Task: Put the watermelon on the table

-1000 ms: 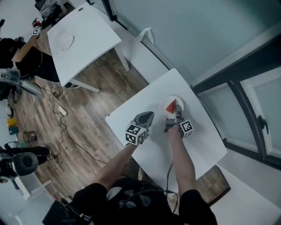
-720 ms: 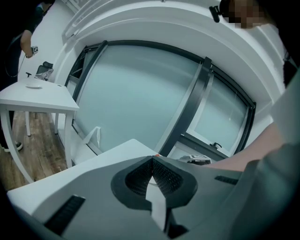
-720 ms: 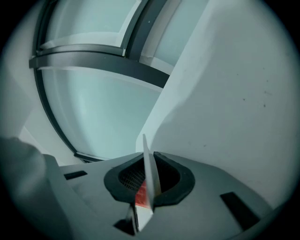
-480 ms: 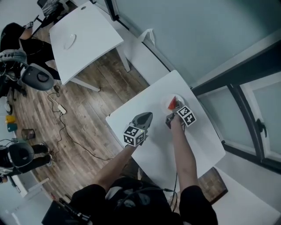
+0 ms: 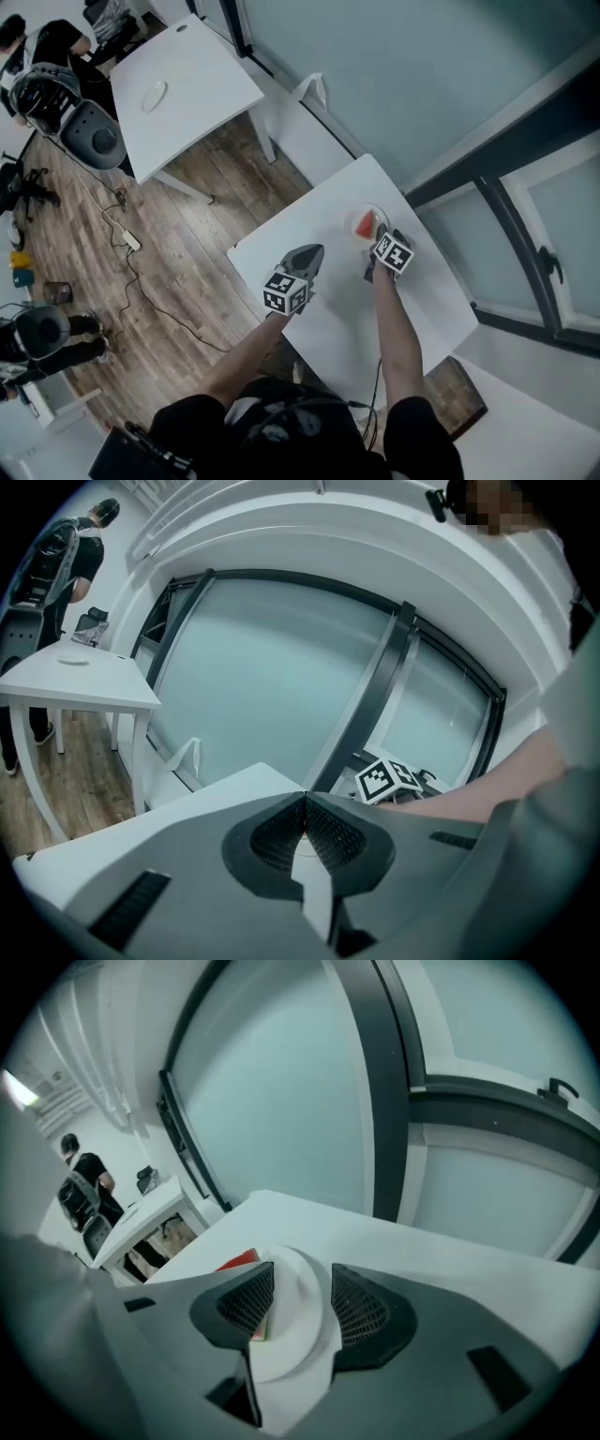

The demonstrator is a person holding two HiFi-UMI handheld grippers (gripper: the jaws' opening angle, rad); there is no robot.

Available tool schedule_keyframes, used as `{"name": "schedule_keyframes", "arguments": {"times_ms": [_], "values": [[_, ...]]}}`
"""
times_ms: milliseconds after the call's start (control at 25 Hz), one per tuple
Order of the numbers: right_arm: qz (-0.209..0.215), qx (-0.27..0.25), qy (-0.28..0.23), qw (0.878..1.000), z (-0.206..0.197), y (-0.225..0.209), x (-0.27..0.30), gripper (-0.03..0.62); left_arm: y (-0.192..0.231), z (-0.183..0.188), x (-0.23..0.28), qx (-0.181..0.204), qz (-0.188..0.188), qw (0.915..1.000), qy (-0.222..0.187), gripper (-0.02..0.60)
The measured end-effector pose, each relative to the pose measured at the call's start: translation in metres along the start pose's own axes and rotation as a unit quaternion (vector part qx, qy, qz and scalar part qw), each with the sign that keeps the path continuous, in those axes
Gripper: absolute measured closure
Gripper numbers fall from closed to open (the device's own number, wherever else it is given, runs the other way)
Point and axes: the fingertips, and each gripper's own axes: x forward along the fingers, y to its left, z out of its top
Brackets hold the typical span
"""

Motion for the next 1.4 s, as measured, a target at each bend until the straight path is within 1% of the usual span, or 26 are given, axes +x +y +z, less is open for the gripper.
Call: {"name": "schedule_keyframes", "arguments": {"times_ms": [40, 80, 120, 240, 320, 400, 520, 640, 840, 920, 1000, 1080, 1200, 1320, 1400], "values": [[0.012, -0.017, -0.012, 1.0, 0.003, 0.005, -0.01, 0.395, -0.003, 0.001, -0.002, 0.001, -0.001, 1.0, -0.002, 0.577], [0.024, -0.033, -0.026, 0.999, 0.006, 0.01, -0.022, 0.42, -0.007, 0.003, -0.005, 0.005, -0.002, 1.0, -0.003, 0.577], [0.035, -0.047, -0.038, 0.998, 0.007, 0.015, -0.036, 0.463, -0.012, 0.004, -0.007, 0.011, -0.005, 0.9999, -0.004, 0.578], [0.067, -0.061, -0.071, 0.993, 0.006, 0.028, -0.085, 0.559, -0.03, 0.002, -0.016, 0.039, -0.015, 0.9991, 0.006, 0.578], [0.087, -0.07, -0.093, 0.989, 0.006, 0.037, -0.125, 0.583, -0.041, -0.002, -0.025, 0.05, -0.018, 0.9985, 0.015, 0.578], [0.101, -0.091, -0.122, 0.983, 0.008, 0.042, -0.166, 0.583, -0.056, -0.001, -0.036, 0.057, -0.021, 0.9981, 0.014, 0.578], [0.111, -0.127, -0.171, 0.971, 0.013, 0.045, -0.227, 0.583, -0.082, 0.008, -0.056, 0.074, -0.023, 0.997, 0.001, 0.578], [0.123, -0.145, -0.211, 0.959, 0.008, 0.045, -0.286, 0.583, -0.113, 0.015, -0.083, 0.1, -0.028, 0.9945, -0.015, 0.578], [0.139, -0.172, -0.249, 0.943, -0.014, 0.043, -0.37, 0.583, -0.171, 0.019, -0.129, 0.16, -0.045, 0.9852, -0.042, 0.577], [0.148, -0.176, -0.263, 0.937, -0.022, 0.045, -0.399, 0.583, -0.192, 0.02, -0.147, 0.168, -0.047, 0.9833, -0.052, 0.577], [0.154, -0.179, -0.273, 0.933, -0.029, 0.046, -0.425, 0.583, -0.209, 0.02, -0.164, 0.167, -0.041, 0.9834, -0.059, 0.577], [0.157, -0.173, -0.277, 0.932, -0.038, 0.045, -0.445, 0.583, -0.224, 0.016, -0.179, 0.17, -0.035, 0.983, -0.061, 0.577], [0.163, -0.147, -0.276, 0.936, -0.056, 0.045, -0.469, 0.583, -0.237, 0.004, -0.196, 0.179, -0.037, 0.9813, -0.06, 0.578], [0.173, -0.126, -0.268, 0.939, -0.081, 0.053, -0.487, 0.583, -0.238, -0.008, -0.203, 0.183, -0.046, 0.9811, -0.045, 0.578], [0.178, -0.129, -0.256, 0.941, -0.096, 0.062, -0.492, 0.583, -0.237, -0.009, -0.209, 0.185, -0.054, 0.9805, -0.038, 0.578]]}}
